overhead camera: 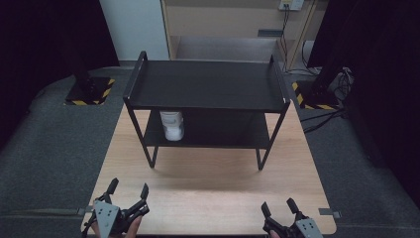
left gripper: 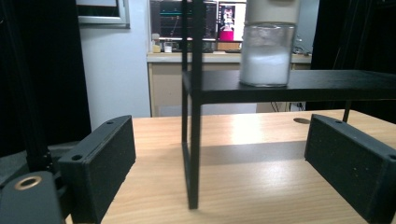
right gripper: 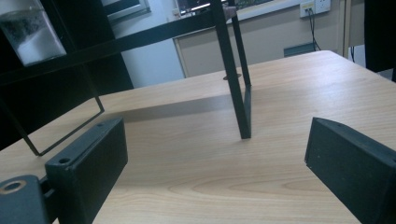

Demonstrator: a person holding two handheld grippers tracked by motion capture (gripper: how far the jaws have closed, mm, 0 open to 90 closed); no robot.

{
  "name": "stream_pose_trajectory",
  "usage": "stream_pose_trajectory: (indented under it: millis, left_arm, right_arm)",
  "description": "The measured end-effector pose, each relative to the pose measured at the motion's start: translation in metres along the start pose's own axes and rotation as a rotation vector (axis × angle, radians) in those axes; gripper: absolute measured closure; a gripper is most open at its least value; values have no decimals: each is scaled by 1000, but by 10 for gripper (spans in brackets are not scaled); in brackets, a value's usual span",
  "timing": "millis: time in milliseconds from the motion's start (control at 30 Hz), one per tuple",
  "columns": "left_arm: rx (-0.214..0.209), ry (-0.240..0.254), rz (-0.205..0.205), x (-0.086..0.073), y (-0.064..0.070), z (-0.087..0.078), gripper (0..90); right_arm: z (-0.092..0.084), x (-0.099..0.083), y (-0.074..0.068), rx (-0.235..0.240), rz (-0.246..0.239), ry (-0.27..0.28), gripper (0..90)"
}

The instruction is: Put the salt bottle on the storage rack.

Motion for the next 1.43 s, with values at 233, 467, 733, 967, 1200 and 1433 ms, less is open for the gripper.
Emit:
stream_pose_trajectory:
  millis: [233,467,733,967,1200,1433]
  left_arm:
    - [47,-12,9,-7,-15,-9,73]
    - [93,-37,7,-11,-22,-12,73]
    - [133,-61,4,-16,-27,-15,73]
    - [119,-70,1,-17,-28,-15,73]
    - [113,-66,-3,-16,-27,-15,73]
    - [109,-46,-1,-11,-27,-24,70]
  right_arm:
    - [-1,5,4,-18,-7,14,57]
    - [2,3,7,-26,0,10,58]
    - [3,3,9,-34,-1,9,58]
    - [3,2,10,-39,2,5,58]
    - [4,3,10,-40,2,7,58]
    - [-2,2,6,-28,1,20,57]
Point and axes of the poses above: each handheld gripper's, and its own axes: z roughly forward along the jaws, x roughly out of its top, y roughly to its right, the point moved 2 cm from there along z, roughly forward along the jaws, and after that the axes turned 15 degrees about z, right-handed, at the moved point
